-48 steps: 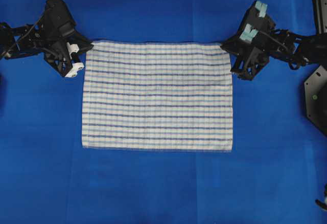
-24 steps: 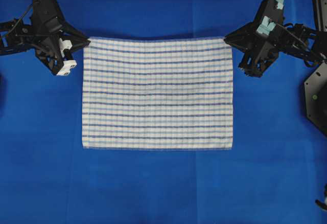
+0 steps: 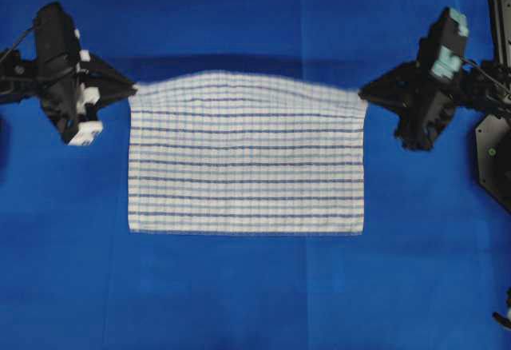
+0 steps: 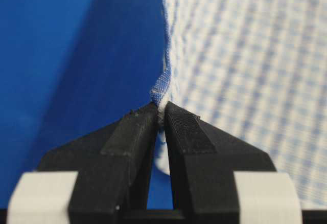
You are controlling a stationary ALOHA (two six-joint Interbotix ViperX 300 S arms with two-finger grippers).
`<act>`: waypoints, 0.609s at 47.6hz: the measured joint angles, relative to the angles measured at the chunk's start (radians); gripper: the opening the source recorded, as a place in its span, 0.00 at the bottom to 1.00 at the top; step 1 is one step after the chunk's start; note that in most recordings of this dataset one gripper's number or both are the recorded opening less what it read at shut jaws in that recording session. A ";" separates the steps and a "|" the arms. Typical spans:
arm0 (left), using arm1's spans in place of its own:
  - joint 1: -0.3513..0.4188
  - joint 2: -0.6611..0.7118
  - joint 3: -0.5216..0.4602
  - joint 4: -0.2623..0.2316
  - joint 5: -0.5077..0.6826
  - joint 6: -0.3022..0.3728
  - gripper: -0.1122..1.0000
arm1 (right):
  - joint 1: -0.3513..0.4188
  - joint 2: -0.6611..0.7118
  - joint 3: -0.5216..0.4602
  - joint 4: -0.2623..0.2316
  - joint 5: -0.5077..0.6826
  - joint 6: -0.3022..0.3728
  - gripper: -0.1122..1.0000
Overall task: Fold the blue towel.
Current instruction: 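Pull both top corners down toward the bottom edge, folding in half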
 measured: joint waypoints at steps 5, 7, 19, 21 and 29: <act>-0.057 -0.031 0.017 0.000 -0.003 -0.048 0.14 | 0.063 -0.043 0.014 0.041 0.000 0.002 0.36; -0.084 -0.040 0.026 0.000 -0.003 -0.064 0.14 | 0.092 -0.054 0.015 0.061 0.000 0.002 0.36; -0.247 -0.075 0.049 0.000 -0.044 -0.166 0.14 | 0.245 -0.046 0.018 0.158 -0.015 0.003 0.36; -0.275 -0.074 0.049 0.000 -0.052 -0.181 0.14 | 0.273 -0.038 0.018 0.173 -0.020 0.003 0.36; -0.360 -0.046 0.046 0.000 -0.069 -0.215 0.14 | 0.379 0.002 0.018 0.241 -0.072 0.003 0.36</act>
